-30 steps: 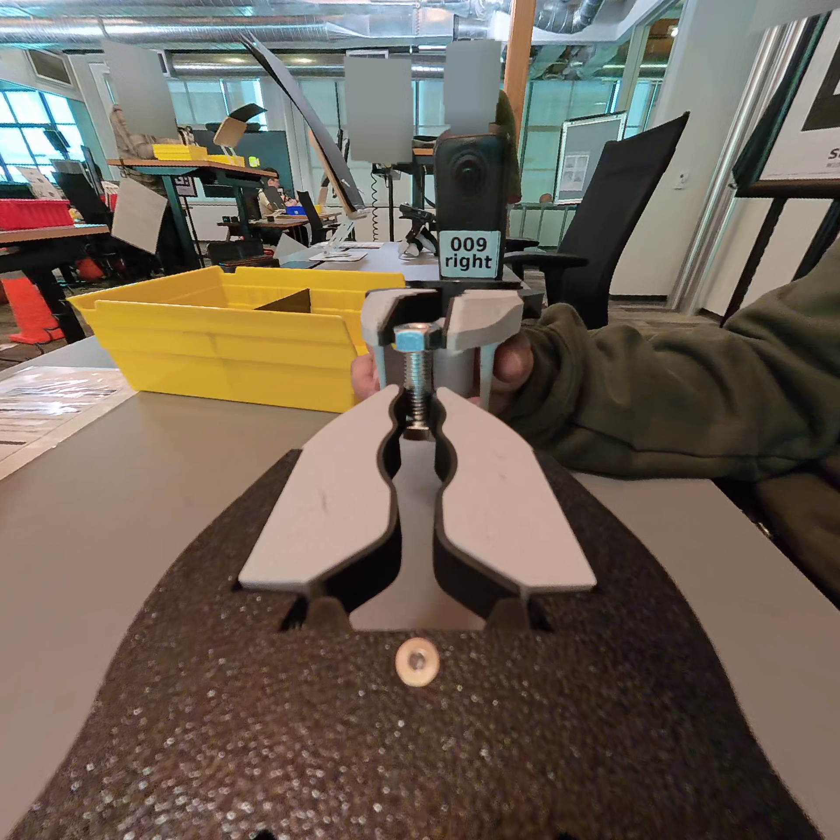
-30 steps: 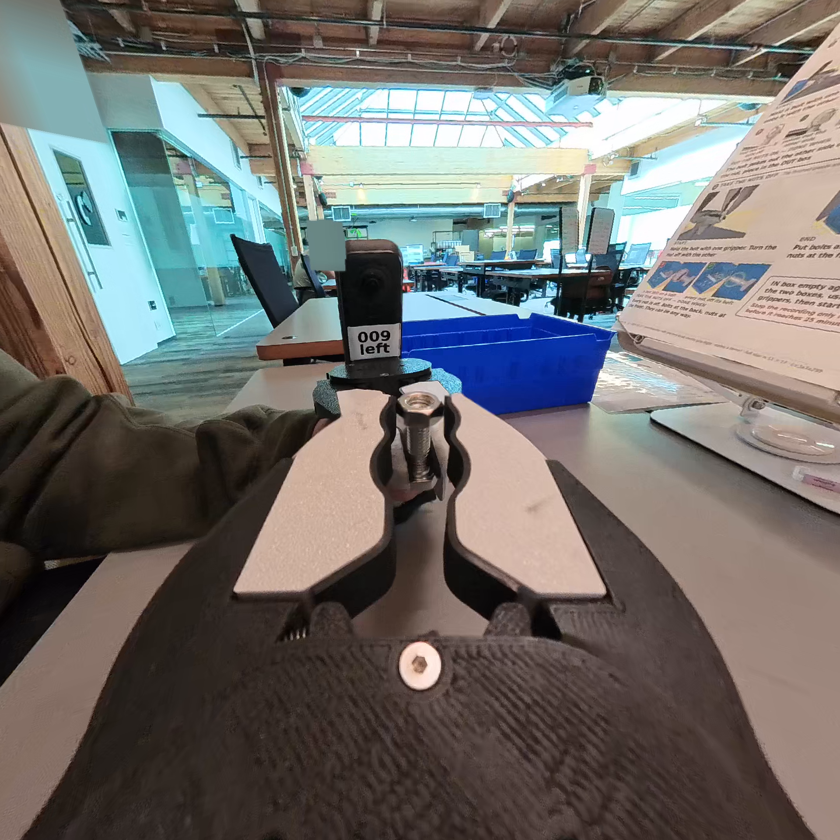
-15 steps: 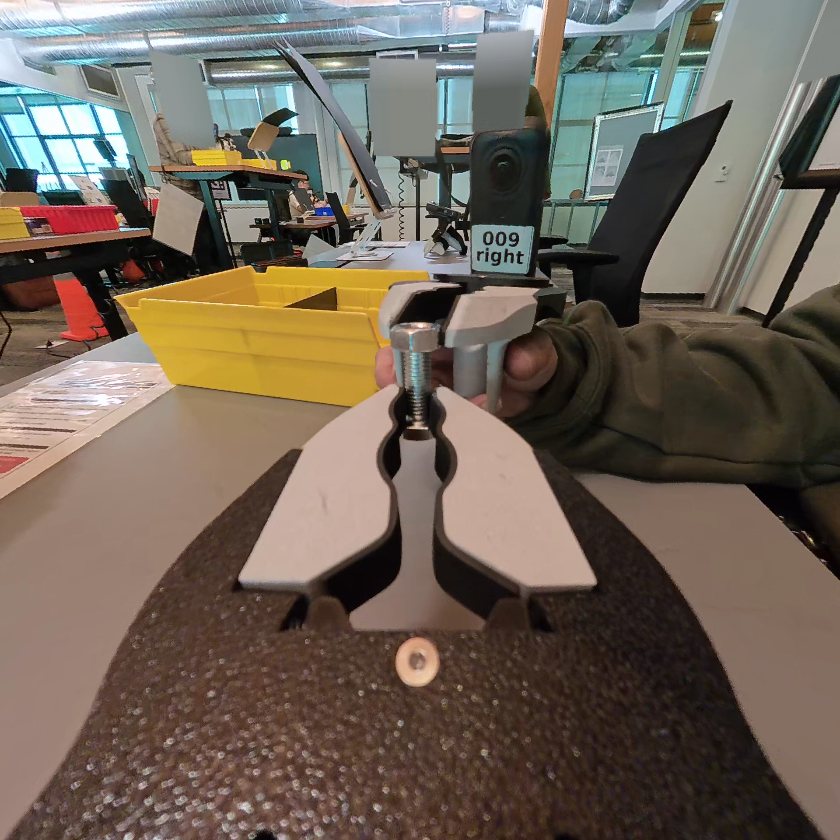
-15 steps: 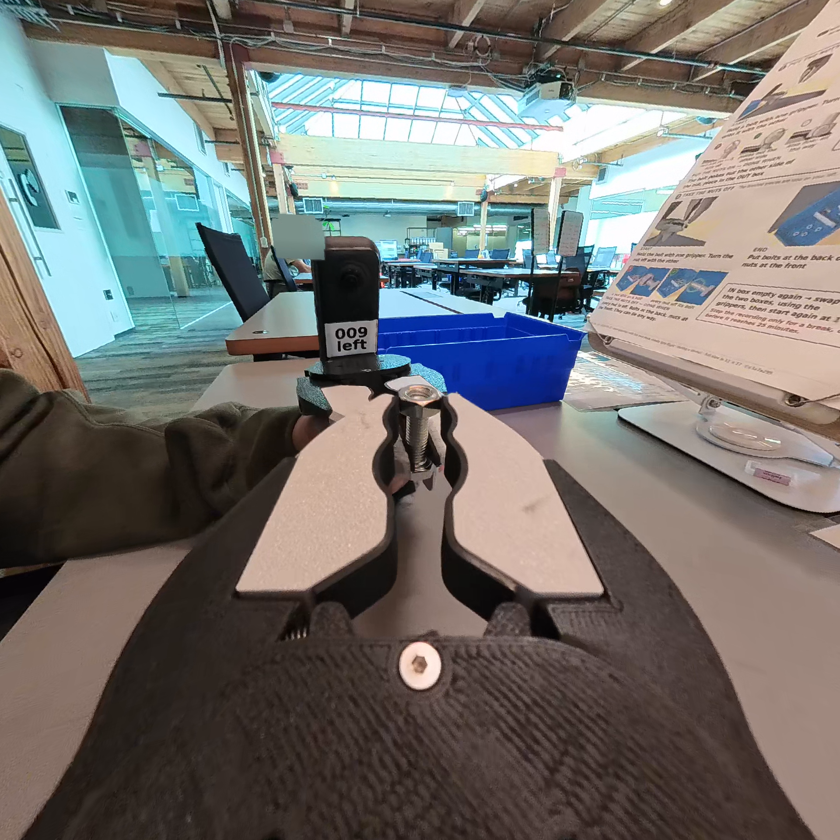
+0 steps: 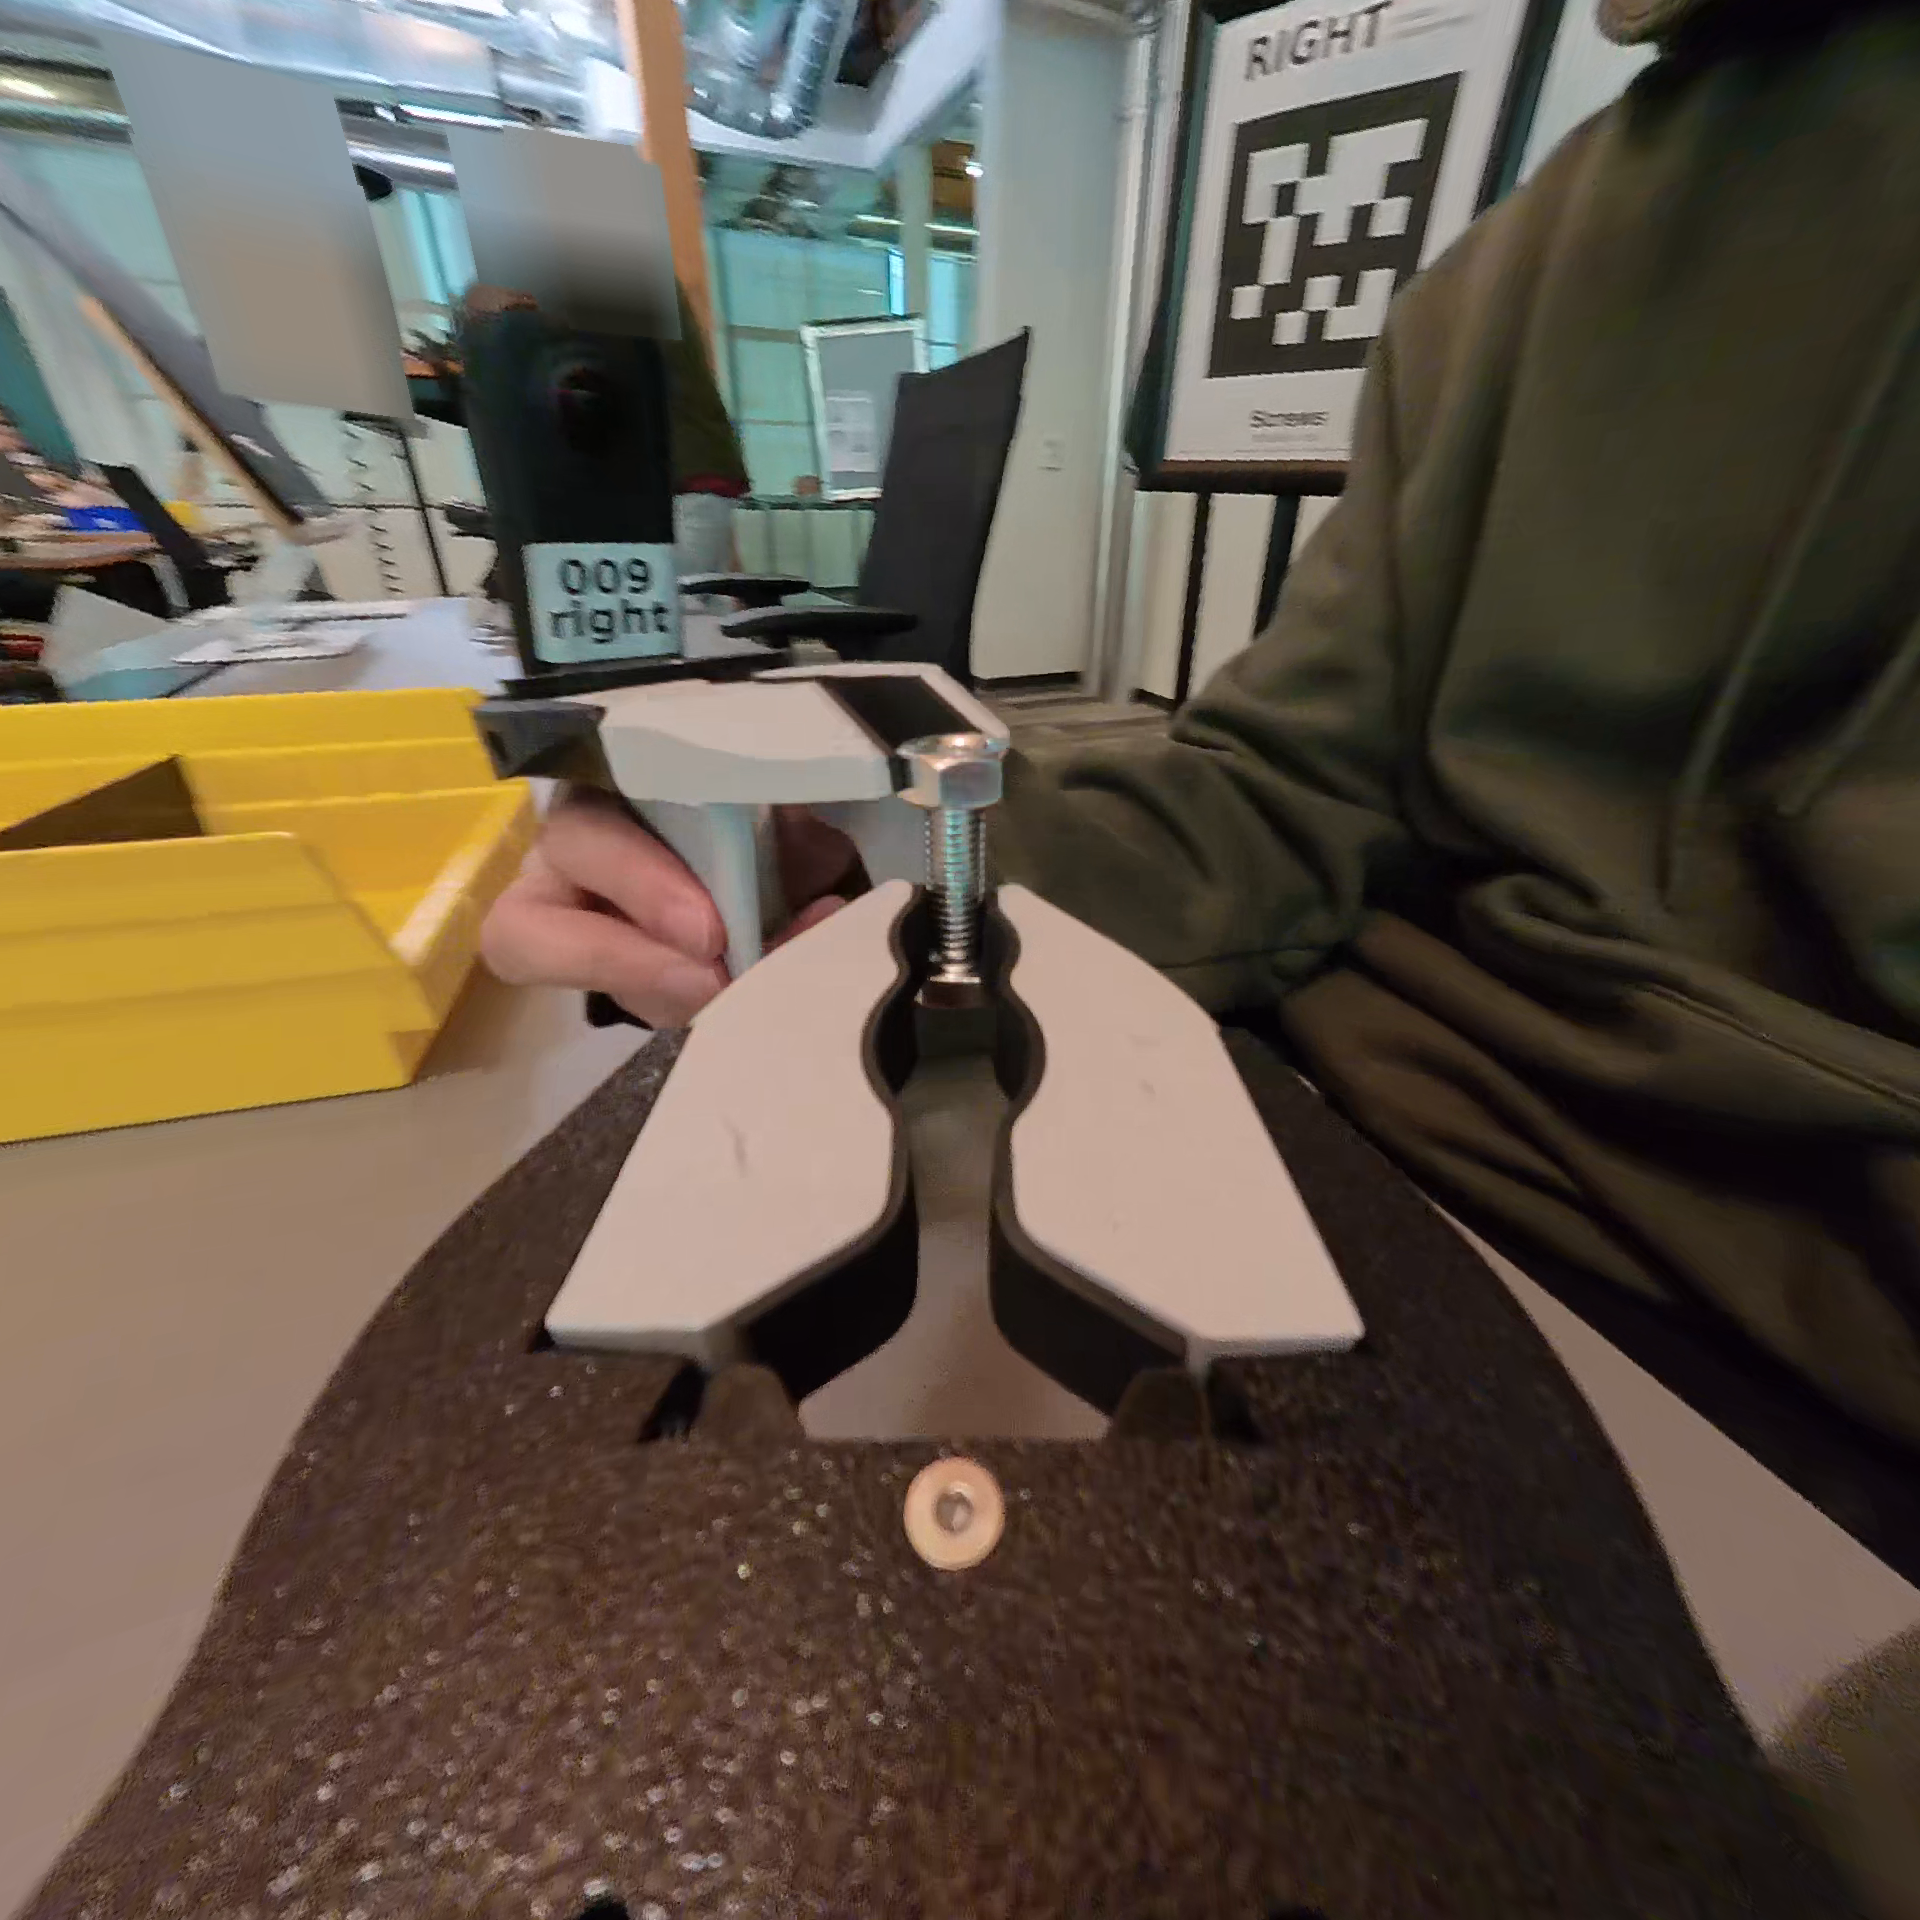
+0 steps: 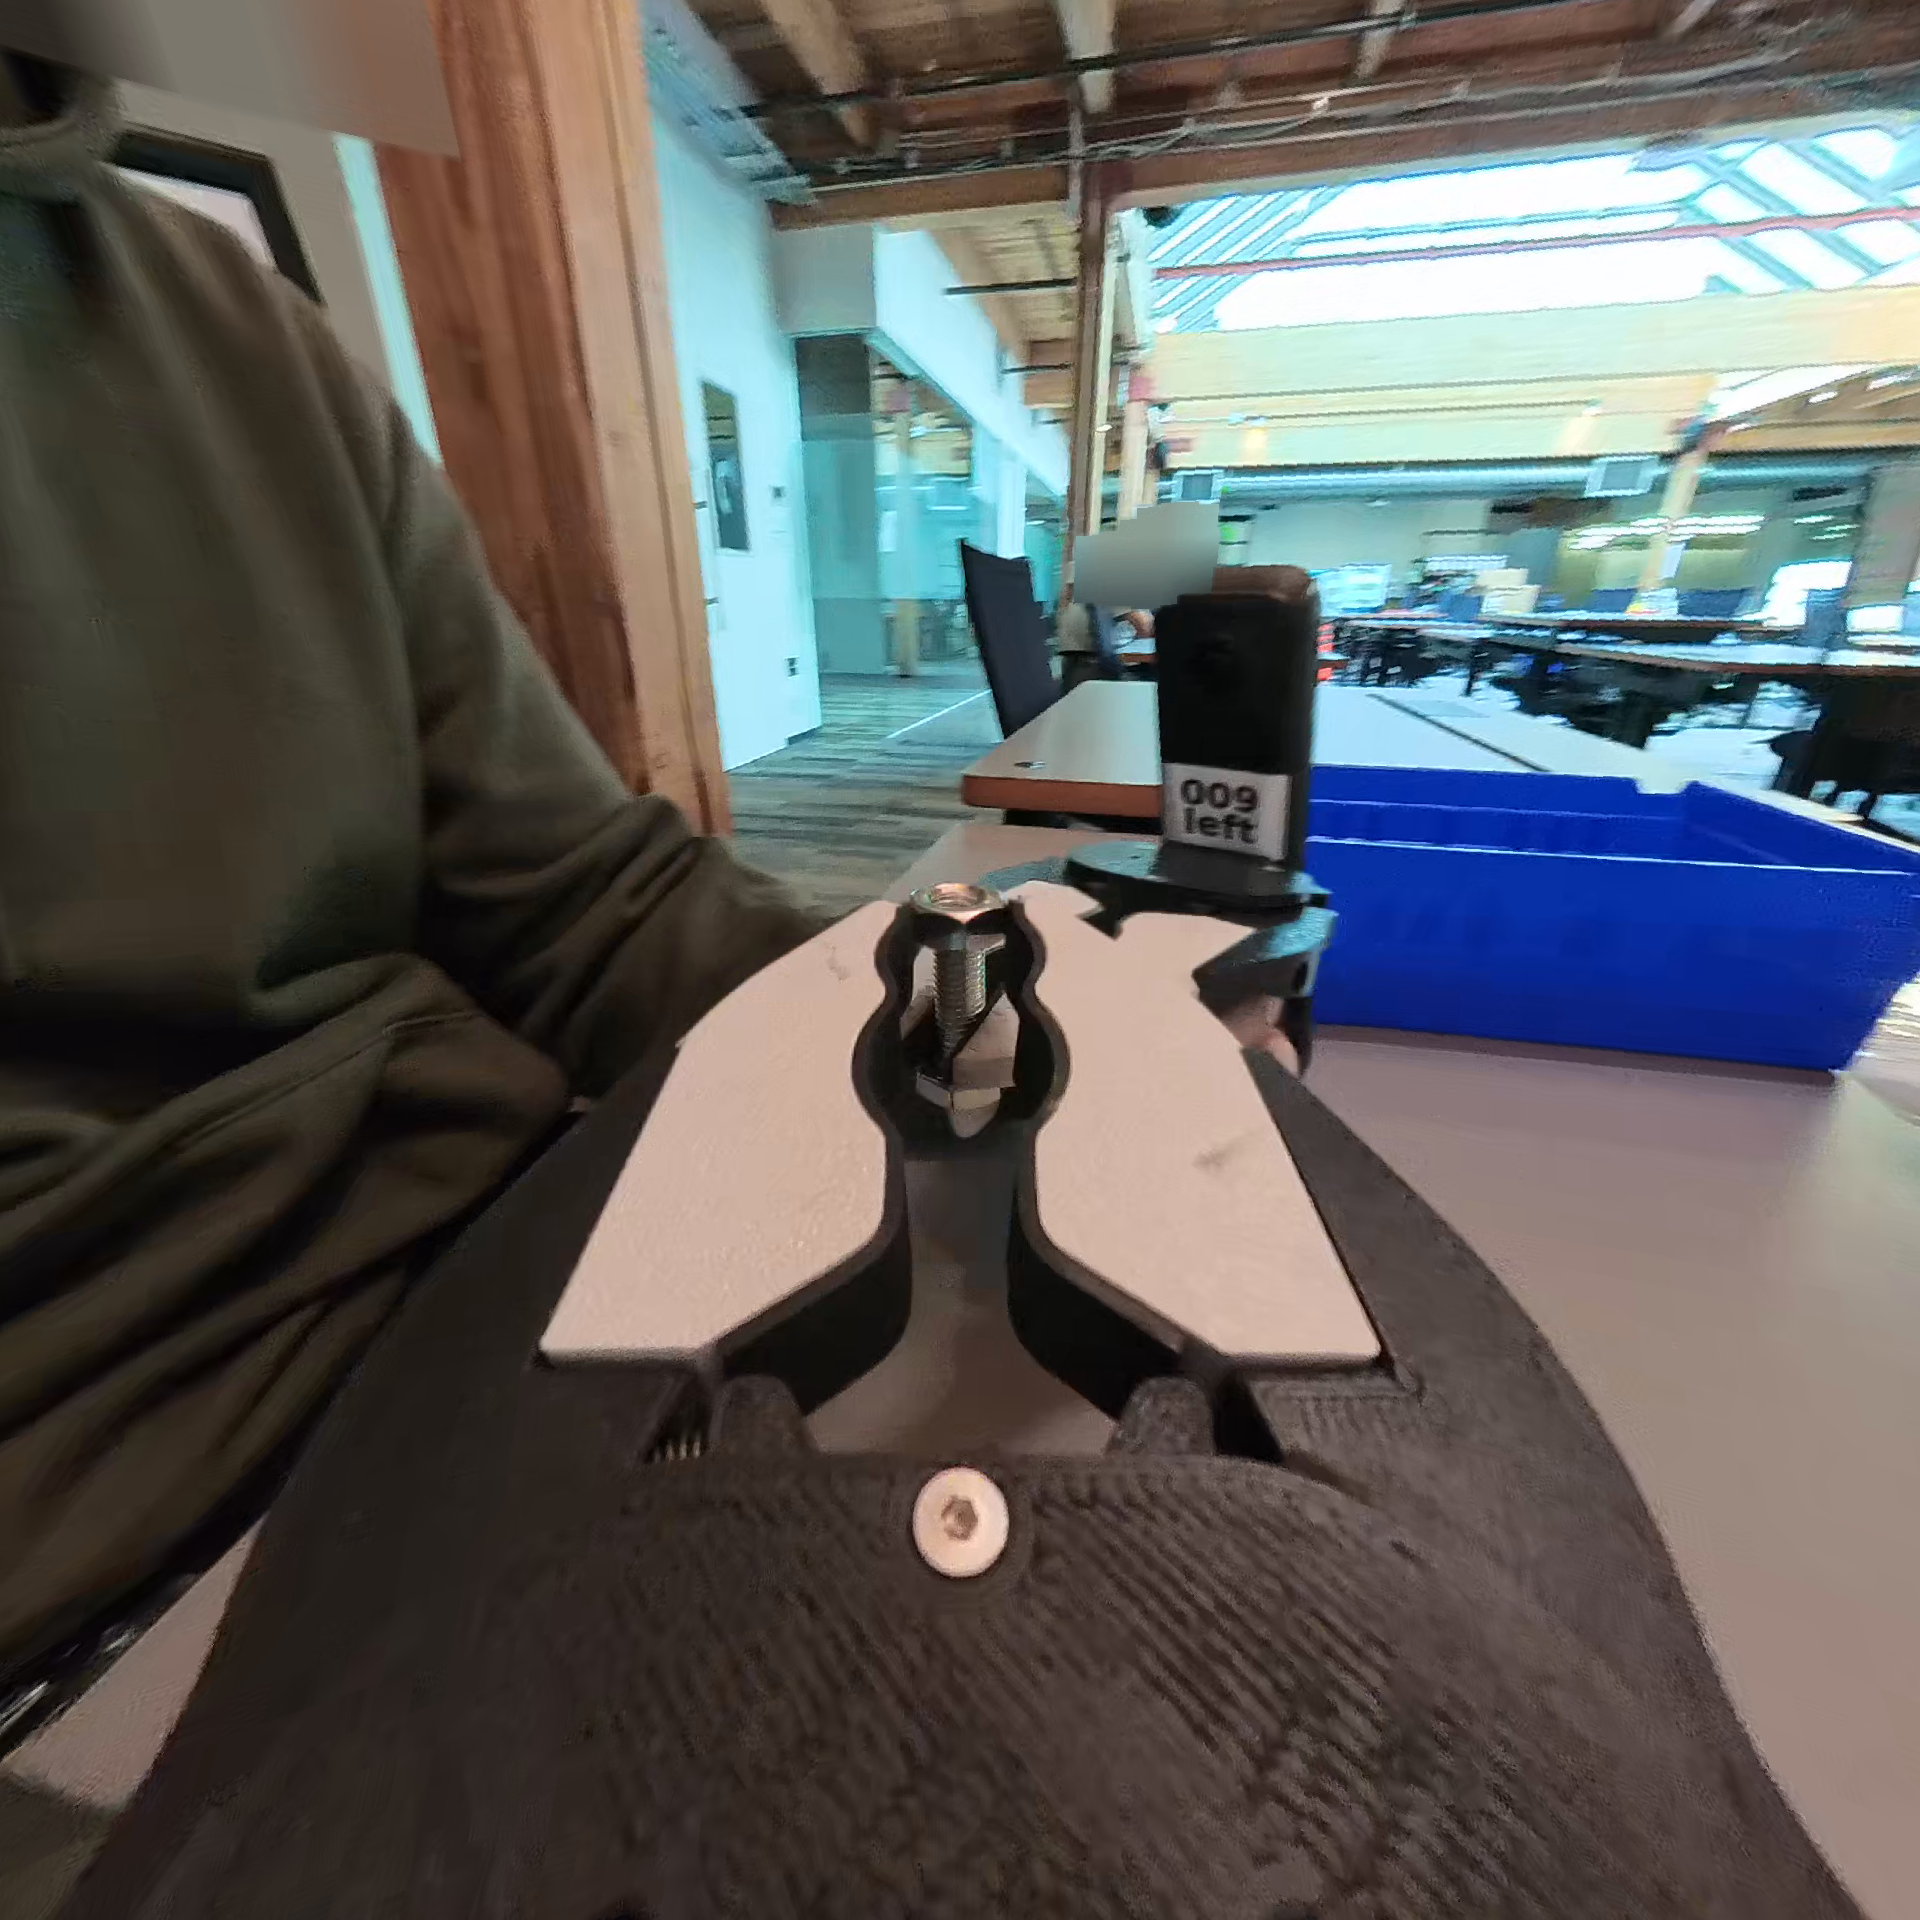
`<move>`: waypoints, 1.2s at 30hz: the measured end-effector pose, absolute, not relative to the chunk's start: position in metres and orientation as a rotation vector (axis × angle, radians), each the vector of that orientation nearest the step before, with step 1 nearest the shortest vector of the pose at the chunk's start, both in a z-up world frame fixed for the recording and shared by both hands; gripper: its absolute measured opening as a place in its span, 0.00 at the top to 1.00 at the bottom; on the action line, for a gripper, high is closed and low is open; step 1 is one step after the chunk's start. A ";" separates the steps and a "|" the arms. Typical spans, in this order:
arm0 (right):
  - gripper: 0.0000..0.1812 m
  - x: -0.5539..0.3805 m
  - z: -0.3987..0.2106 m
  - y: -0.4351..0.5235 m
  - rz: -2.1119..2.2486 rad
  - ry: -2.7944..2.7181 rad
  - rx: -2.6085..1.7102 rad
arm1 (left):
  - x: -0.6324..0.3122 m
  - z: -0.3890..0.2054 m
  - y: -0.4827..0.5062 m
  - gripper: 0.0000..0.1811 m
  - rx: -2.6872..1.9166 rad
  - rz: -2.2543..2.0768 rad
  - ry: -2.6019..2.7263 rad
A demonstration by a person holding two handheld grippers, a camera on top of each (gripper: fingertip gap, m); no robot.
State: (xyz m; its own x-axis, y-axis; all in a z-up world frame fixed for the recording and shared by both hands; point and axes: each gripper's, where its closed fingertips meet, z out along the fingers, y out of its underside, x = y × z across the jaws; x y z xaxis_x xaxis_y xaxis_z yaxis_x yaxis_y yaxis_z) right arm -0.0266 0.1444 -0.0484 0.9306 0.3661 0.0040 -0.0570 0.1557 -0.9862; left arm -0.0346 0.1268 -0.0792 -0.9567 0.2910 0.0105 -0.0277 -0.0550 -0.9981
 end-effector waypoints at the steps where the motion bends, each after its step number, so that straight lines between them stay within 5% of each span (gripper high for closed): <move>1: 0.91 -0.030 -0.050 0.144 0.336 -0.284 -1.393 | -0.038 -0.081 0.127 0.95 -0.299 2.088 -1.983; 36: 0.91 -0.005 -0.051 0.148 0.202 -0.162 -1.386 | -0.014 -0.079 0.131 0.95 -0.130 2.173 -2.014</move>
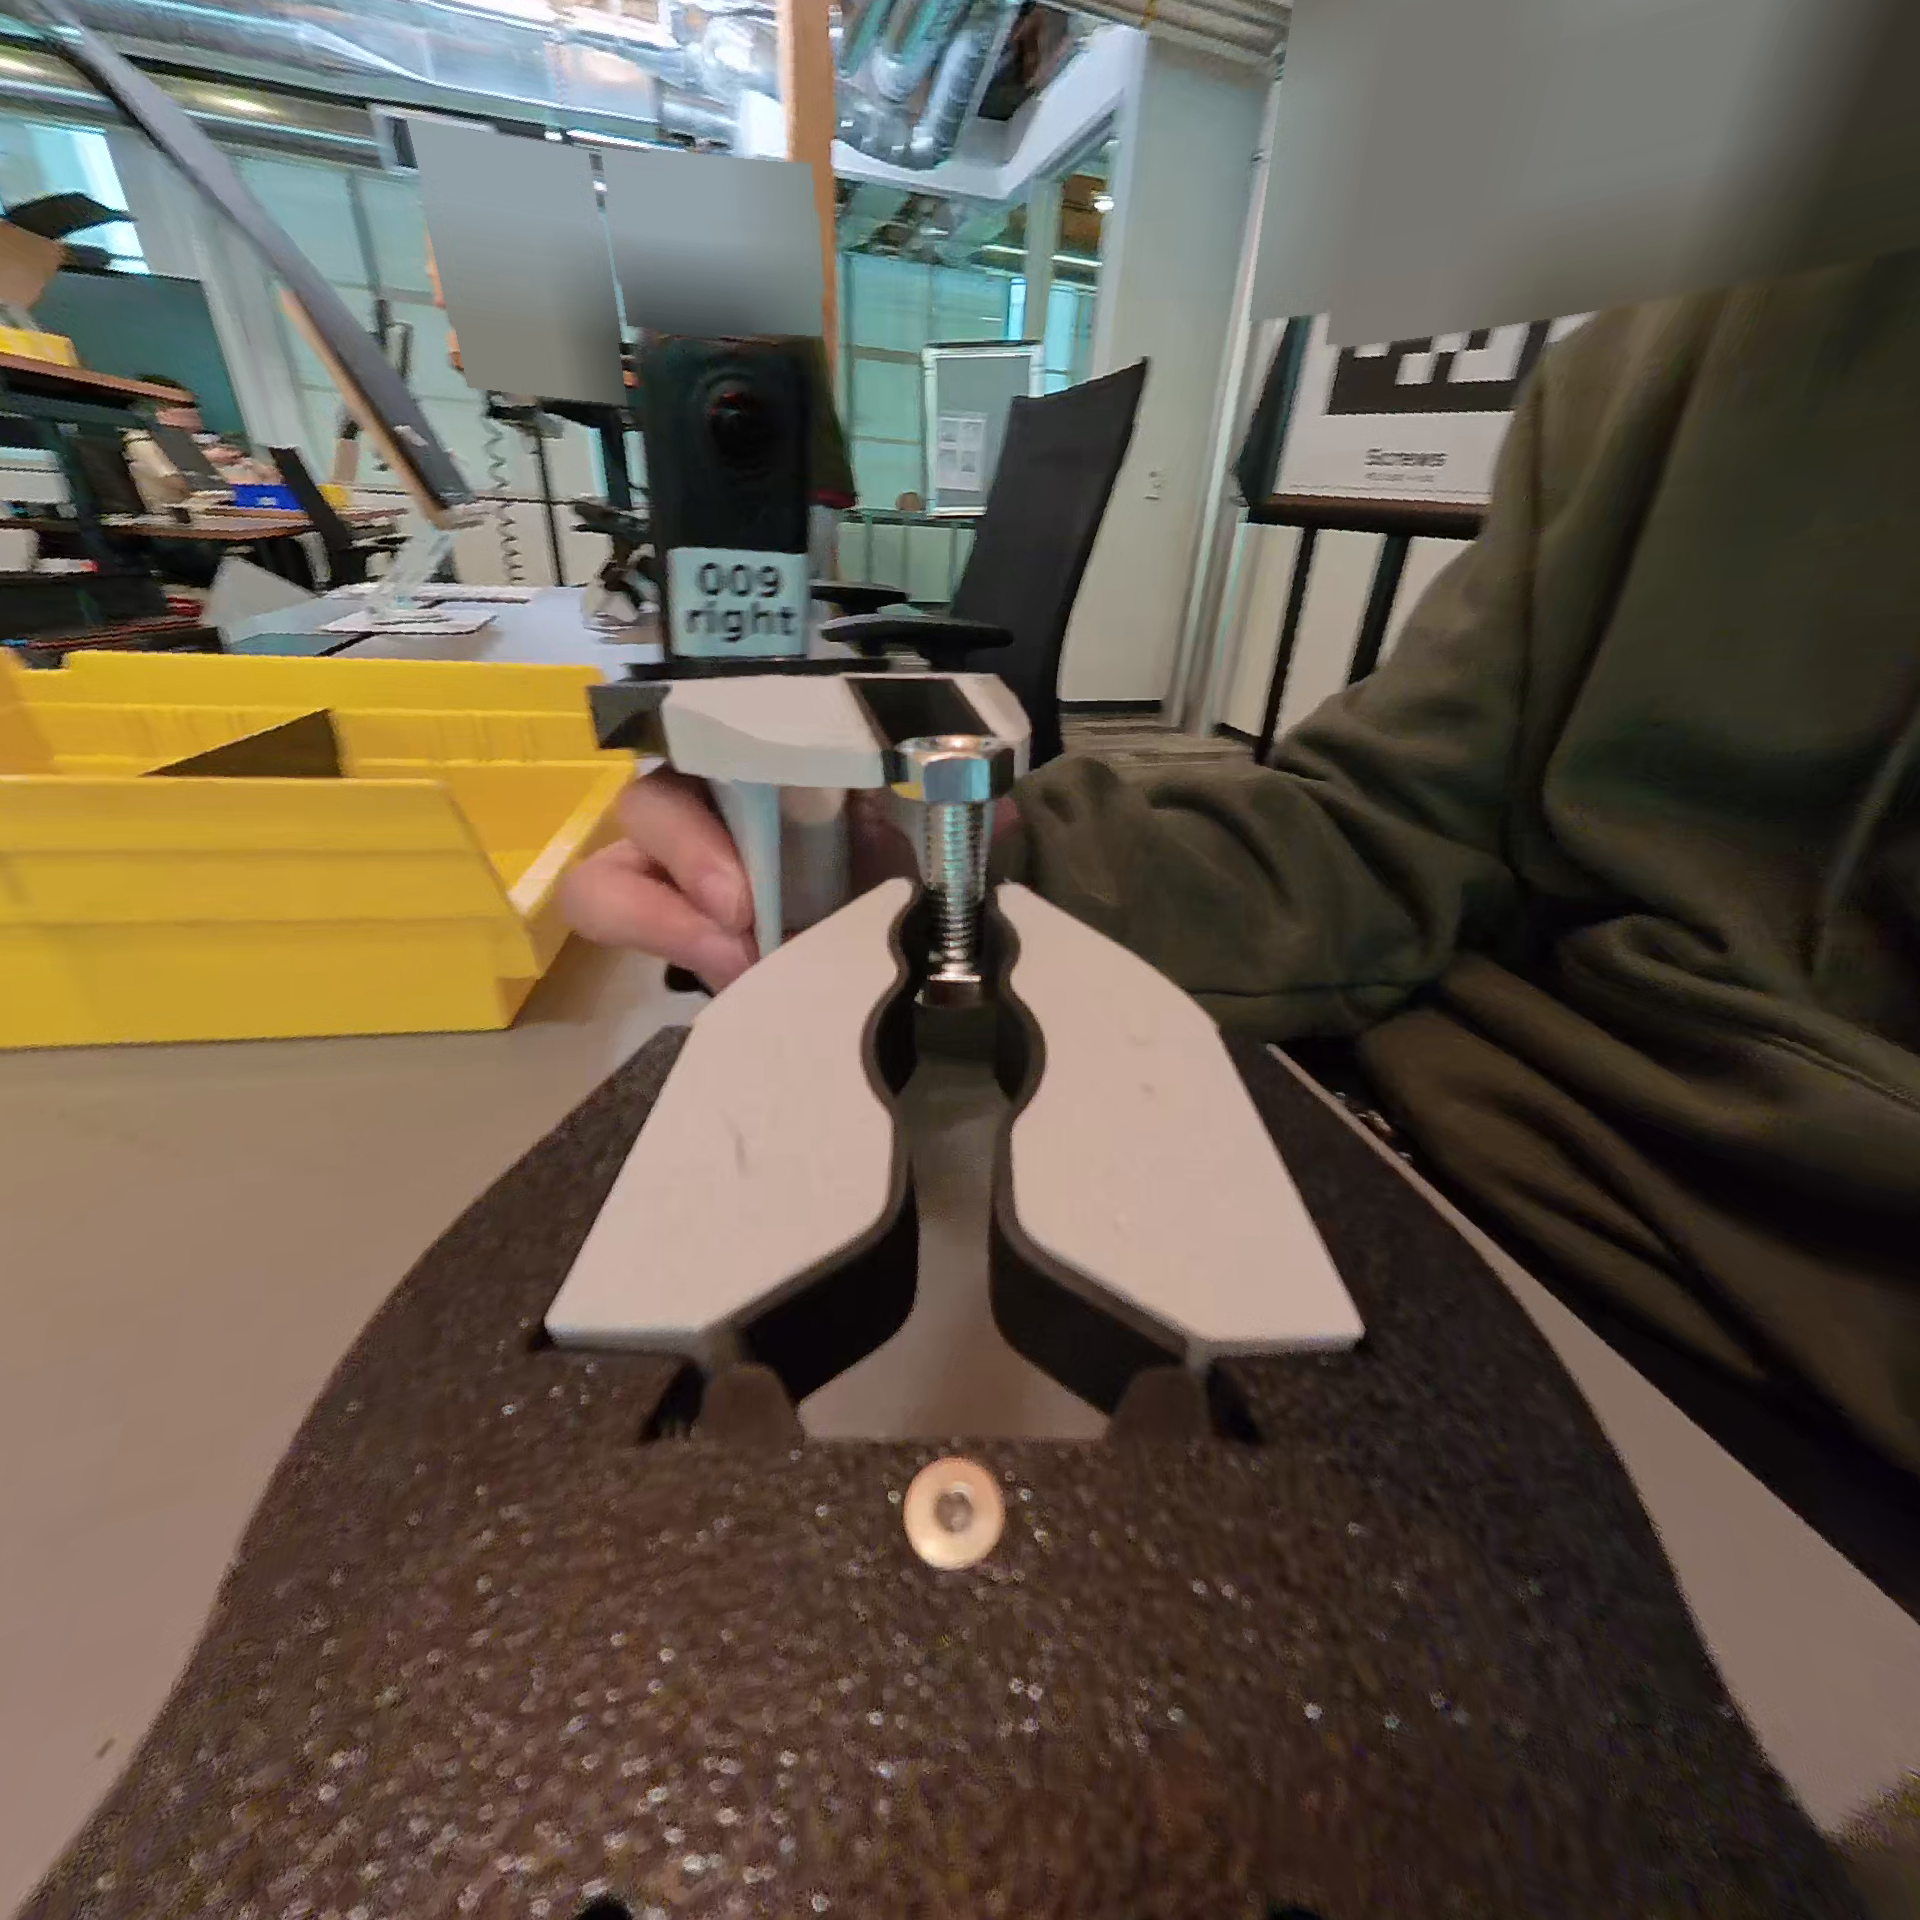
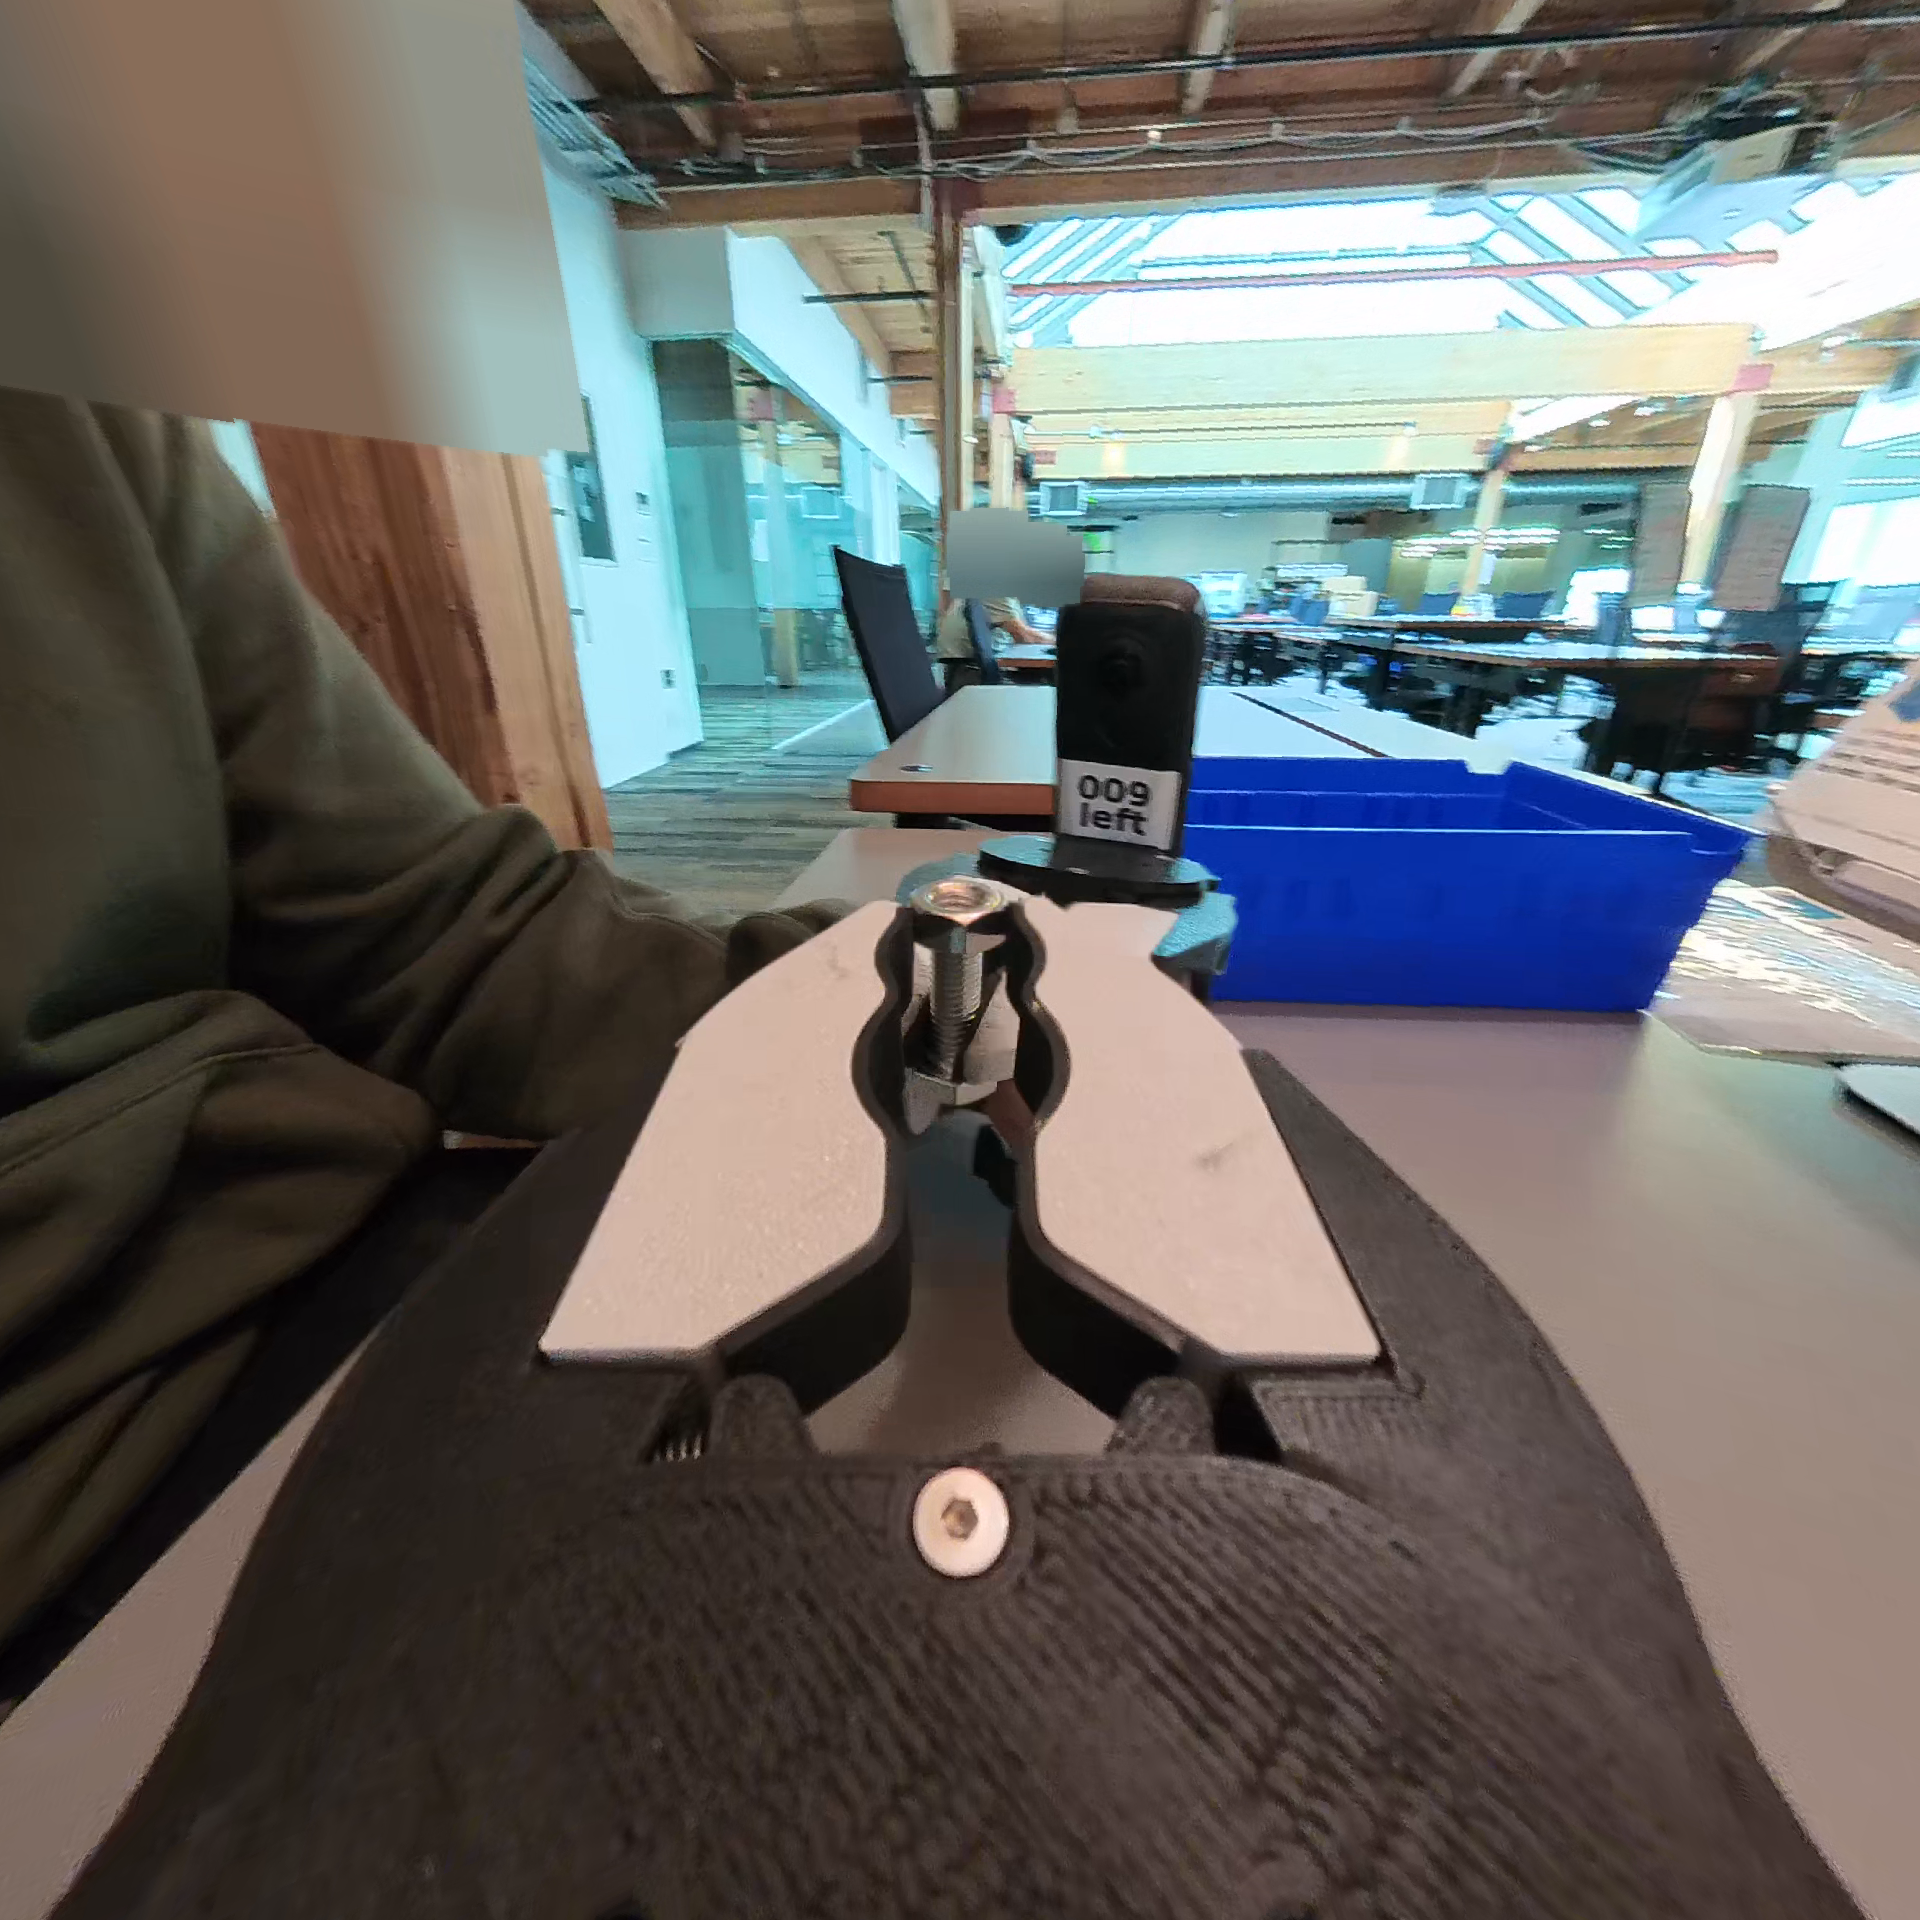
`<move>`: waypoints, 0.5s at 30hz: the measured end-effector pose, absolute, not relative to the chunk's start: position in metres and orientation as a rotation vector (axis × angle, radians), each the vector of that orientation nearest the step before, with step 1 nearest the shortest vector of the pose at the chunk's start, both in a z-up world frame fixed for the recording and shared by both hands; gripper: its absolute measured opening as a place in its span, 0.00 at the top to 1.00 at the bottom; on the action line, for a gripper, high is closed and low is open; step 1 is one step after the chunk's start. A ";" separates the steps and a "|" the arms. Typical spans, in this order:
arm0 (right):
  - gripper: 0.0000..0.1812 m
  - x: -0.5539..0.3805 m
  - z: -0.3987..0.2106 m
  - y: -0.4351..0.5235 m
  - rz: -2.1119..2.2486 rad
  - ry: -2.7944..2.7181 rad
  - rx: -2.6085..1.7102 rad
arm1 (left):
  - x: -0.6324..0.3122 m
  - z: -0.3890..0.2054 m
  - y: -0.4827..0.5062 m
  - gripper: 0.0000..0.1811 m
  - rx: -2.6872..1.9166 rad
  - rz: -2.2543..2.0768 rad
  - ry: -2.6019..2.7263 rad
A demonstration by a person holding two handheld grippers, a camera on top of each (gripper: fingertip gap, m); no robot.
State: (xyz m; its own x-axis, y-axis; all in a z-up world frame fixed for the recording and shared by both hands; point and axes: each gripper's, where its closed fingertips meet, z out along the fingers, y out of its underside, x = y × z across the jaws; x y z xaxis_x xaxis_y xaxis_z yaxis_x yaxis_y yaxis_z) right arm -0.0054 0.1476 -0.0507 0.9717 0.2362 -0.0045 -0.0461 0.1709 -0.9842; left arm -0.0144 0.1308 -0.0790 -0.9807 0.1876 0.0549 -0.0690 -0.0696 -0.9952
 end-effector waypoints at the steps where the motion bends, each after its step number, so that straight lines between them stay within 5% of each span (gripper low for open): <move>1: 0.91 -0.011 -0.050 0.147 0.238 -0.185 -1.376 | -0.019 -0.078 0.130 0.95 -0.165 2.164 -1.995; 15: 0.91 -0.006 -0.048 0.147 0.216 -0.160 -1.354 | -0.013 -0.077 0.130 0.95 -0.119 2.197 -1.998</move>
